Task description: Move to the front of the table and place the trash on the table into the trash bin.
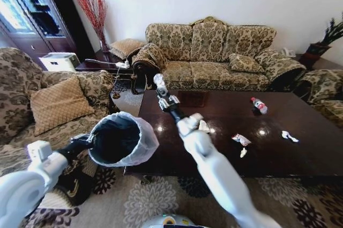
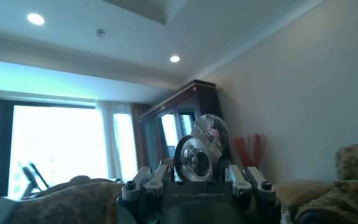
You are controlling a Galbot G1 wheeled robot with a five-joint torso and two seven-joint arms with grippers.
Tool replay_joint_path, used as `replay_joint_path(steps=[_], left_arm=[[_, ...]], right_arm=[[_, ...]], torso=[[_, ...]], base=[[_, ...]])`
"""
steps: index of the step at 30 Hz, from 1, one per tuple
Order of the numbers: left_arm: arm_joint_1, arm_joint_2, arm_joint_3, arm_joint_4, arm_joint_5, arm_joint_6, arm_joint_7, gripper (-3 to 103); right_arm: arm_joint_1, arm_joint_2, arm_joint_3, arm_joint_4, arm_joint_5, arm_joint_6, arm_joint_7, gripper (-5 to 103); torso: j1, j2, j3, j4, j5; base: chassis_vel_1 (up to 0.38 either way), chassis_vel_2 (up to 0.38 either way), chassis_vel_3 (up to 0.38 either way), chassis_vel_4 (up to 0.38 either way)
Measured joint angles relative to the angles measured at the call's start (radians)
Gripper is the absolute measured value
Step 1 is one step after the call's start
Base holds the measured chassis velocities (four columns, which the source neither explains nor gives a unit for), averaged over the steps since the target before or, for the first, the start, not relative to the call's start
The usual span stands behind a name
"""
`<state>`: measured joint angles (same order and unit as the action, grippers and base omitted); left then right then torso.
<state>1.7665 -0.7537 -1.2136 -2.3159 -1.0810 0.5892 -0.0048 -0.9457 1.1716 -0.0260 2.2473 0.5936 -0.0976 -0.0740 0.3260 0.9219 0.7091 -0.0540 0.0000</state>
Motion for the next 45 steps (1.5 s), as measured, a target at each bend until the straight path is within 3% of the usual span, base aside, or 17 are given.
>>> replay_joint_path(steps=[5, 13, 18, 19, 21, 23, 24, 27, 29, 31, 32, 34, 35, 39, 40, 41, 45], left_arm=[[-0.016, 0.06, 0.02, -0.002, -0.067, 0.012, -0.031, 0], [-0.002, 0.021, 0.03, -0.092, -0.067, 0.017, -0.034, 0], [0.016, -0.007, 0.011, -0.139, -0.062, 0.018, -0.035, 0], [0.016, -0.007, 0.011, -0.139, -0.062, 0.018, -0.035, 0], [0.025, -0.02, 0.002, -0.165, -0.061, 0.02, -0.034, 0], [0.027, -0.023, 0.0, -0.171, -0.06, 0.021, -0.033, 0], [0.03, -0.027, -0.002, -0.177, -0.06, 0.021, -0.032, 0], [0.034, -0.036, -0.004, -0.185, -0.06, 0.021, -0.026, 0], [0.035, -0.04, -0.004, -0.186, -0.059, 0.021, -0.026, 0], [0.035, -0.051, -0.003, -0.182, -0.053, 0.021, -0.026, 0], [0.035, -0.051, -0.003, -0.182, -0.053, 0.021, -0.026, 0], [0.035, -0.081, 0.007, -0.176, -0.037, 0.019, -0.026, 0], [0.035, -0.081, 0.007, -0.176, -0.037, 0.019, -0.026, 0], [0.031, -0.111, 0.019, -0.184, -0.022, 0.016, -0.026, 0], [0.031, -0.111, 0.019, -0.184, -0.022, 0.016, -0.026, 0], [0.031, -0.122, 0.025, -0.185, -0.015, 0.015, -0.025, 0], [0.034, -0.142, 0.029, -0.185, -0.001, 0.013, -0.021, 0]], right_arm=[[-0.136, -0.06, -0.065, 0.123, -0.038, 0.005, -0.084, 35], [-0.169, -0.028, -0.164, 0.025, -0.233, 0.05, -0.12, 33], [-0.165, 0.004, -0.191, -0.003, -0.277, 0.048, -0.105, 54], [-0.165, 0.004, -0.191, -0.003, -0.277, 0.048, -0.105, 54], [-0.174, 0.016, -0.195, -0.006, -0.295, 0.053, -0.102, 65], [-0.18, 0.018, -0.195, -0.004, -0.298, 0.056, -0.102, 65], [-0.191, 0.019, -0.193, 0.004, -0.3, 0.069, -0.104, 71], [-0.241, 0.011, -0.151, 0.068, -0.301, 0.109, -0.117, 86], [-0.269, 0.005, -0.12, 0.099, -0.3, 0.118, -0.115, 86], [-0.322, -0.005, -0.034, 0.155, -0.296, 0.131, -0.088, 96], [-0.322, -0.005, -0.034, 0.155, -0.296, 0.131, -0.088, 96], [-0.384, -0.024, 0.145, 0.193, -0.28, 0.134, 0.083, 100], [-0.384, -0.024, 0.145, 0.193, -0.28, 0.134, 0.083, 100], [-0.354, -0.008, 0.276, 0.1, -0.125, -0.018, 0.393, 100], [-0.354, -0.008, 0.276, 0.1, -0.125, -0.018, 0.393, 100], [-0.321, 0.009, 0.309, -0.005, -0.08, -0.045, 0.468, 100], [-0.267, 0.031, 0.336, -0.207, -0.116, -0.027, 0.464, 100]], torso=[[0.0, 0.0, 0.0, 0.0004, 0.0], [0.0, 0.0, 0.0, 0.0007, 0.0], [0.0, 0.0, 0.0, 0.0005, 0.0], [0.0, 0.0, 0.0, 0.0005, 0.0], [0.0, 0.0, 0.0, 0.0006, 0.0], [0.0, 0.0, 0.0, 0.0006, 0.0001], [0.0, 0.0, 0.0, 0.0006, 0.0001], [0.0, 0.0, 0.0, 0.0007, 0.0001], [0.0, 0.0, 0.0, 0.0002, 0.0], [0.0, 0.0, 0.0, 0.0002, 0.0002], [0.0, 0.0, 0.0, 0.0002, 0.0002], [0.0, 0.0, 0.0, 0.0003, 0.0], [0.0, 0.0, 0.0, 0.0003, 0.0], [0.0, 0.0, 0.0, 0.0003, 0.0001], [0.0, 0.0, 0.0, 0.0003, 0.0001], [0.0, 0.0, 0.0, 0.0006, 0.0004], [0.0, 0.0, 0.0, 0.0006, 0.0001]], base=[[0.0, 0.0, 0.0, 0.0], [0.0, 0.0, 0.0, 0.0], [0.0, 0.0, 0.0, 0.0], [0.0, 0.0, 0.0, 0.0], [0.0, 0.0, 0.0, 0.0], [0.0, 0.0, 0.0, 0.0], [0.0, 0.0, 0.0, 0.0], [0.0, 0.0, 0.0, 0.0], [0.0, 0.0, 0.0, 0.0], [0.0, 0.0, 0.0, 0.0], [0.0, 0.0, 0.0, 0.0], [0.0, 0.0, 0.0, 0.0], [0.0, 0.0, 0.0, 0.0], [0.0, 0.0, 0.0, 0.0], [0.0, 0.0, 0.0, 0.0], [0.0, 0.0, 0.0, 0.0], [0.0, 0.0, 0.0, 0.0]])
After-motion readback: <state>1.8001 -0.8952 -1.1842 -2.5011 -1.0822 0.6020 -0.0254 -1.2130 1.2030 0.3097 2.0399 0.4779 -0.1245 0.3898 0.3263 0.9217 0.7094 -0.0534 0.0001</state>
